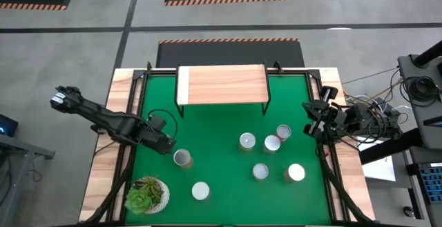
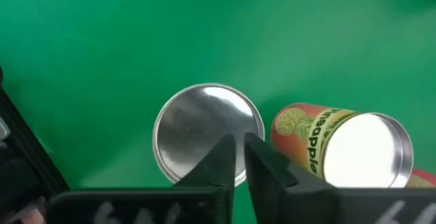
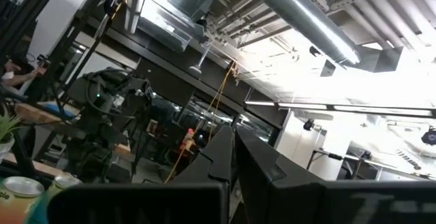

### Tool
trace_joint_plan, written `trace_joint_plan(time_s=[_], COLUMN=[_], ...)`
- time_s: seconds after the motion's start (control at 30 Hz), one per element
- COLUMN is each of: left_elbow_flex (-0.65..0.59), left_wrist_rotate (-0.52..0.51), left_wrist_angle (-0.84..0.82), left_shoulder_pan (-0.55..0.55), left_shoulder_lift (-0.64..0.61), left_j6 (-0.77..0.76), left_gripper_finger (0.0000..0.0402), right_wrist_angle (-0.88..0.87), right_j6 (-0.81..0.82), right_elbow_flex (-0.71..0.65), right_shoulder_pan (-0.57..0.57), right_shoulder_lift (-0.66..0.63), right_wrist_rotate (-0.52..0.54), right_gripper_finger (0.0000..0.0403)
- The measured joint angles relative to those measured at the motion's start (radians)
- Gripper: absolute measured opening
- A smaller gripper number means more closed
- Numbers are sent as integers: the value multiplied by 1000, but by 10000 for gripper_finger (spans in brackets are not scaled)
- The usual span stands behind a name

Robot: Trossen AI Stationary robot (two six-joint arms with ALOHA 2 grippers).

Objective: Pick and place cans onto a shelf
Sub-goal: Put the left canned cherries on the shelf

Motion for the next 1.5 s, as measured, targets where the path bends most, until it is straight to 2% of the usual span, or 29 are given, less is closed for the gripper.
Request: trace_joint_plan(time_s=[0.13, 0.43, 0.6, 0.73, 1.17, 1.43, 1.5], left_elbow_flex=[0, -1, -1, 4, 5, 8, 12], left_wrist_rotate=[10, -14, -13, -7, -13, -10, -8], left_wrist_angle=[0, -4, -27, -30, -59, -61, -63], left_shoulder_pan=[0, 0, 0, 0, 0, 0, 0], left_shoulder_lift=[0, 68, 123, 143, 196, 232, 230], left_j6=[-21, -66, -66, -58, -34, 4, 5], left_gripper_finger=[88, 286, 350, 362, 357, 296, 295], right_wrist_angle=[0, -5, -18, -26, -58, -62, -64], right_j6=[0, 3, 17, 30, 30, 31, 31], right_elbow_flex=[0, -1, -1, -1, -1, -1, -1], right_shoulder_pan=[0, 0, 0, 0, 0, 0, 0], right_shoulder_lift=[0, 0, 0, 0, 0, 0, 0], right_wrist_rotate=[0, 0, 0, 1, 76, 85, 85], right_gripper_finger=[9, 9, 9, 9, 9, 9, 9])
